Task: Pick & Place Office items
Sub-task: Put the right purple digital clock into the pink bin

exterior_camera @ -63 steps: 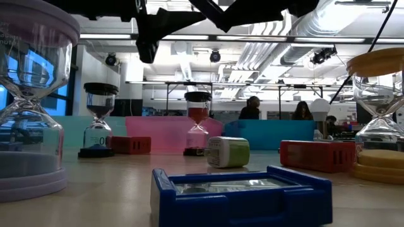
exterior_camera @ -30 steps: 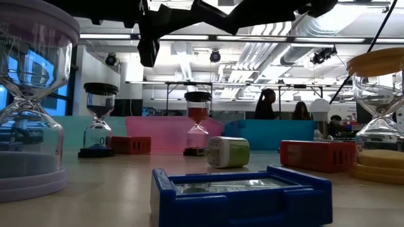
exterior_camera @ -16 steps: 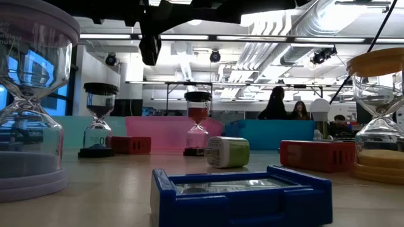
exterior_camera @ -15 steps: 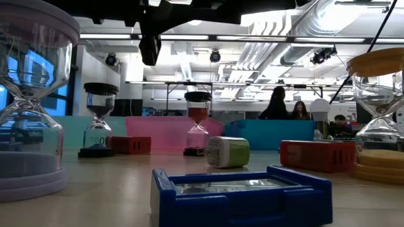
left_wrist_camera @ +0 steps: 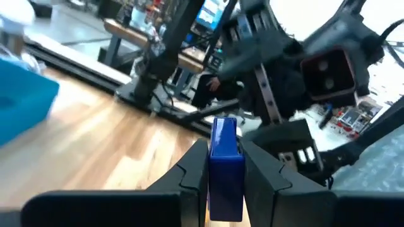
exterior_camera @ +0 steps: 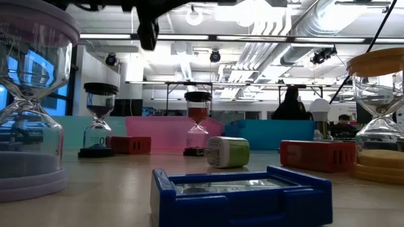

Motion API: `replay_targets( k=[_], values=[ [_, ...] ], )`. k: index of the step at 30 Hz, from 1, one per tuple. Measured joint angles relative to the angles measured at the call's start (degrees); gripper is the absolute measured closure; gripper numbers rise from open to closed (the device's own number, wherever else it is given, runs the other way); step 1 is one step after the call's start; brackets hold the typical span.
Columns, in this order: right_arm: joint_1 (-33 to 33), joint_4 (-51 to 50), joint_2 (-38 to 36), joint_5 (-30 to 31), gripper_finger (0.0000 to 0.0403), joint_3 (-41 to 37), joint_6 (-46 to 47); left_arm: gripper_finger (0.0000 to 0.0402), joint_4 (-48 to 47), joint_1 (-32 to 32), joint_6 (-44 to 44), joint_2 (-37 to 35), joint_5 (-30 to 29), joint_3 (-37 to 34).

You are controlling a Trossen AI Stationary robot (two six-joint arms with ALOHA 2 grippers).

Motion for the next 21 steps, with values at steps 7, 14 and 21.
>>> replay_targets(
  k=[7,14,21],
  values=[
    [2.4,2.3,0.0,3.2,0.0172,0.0,-1.1,0.0344,-20.2,6.8,0.5,-12.8,-0.5,0.0],
    [2.4,2.2,0.0,2.8,0.0172,0.0,2.7,0.0344,-35.9,19.7,-1.2,-17.5,-1.7,0.0],
    [2.4,2.0,0.0,-0.6,0.0172,0.0,6.1,0.0344,-37.5,29.2,-2.1,-13.8,-0.8,0.0]
  ],
)
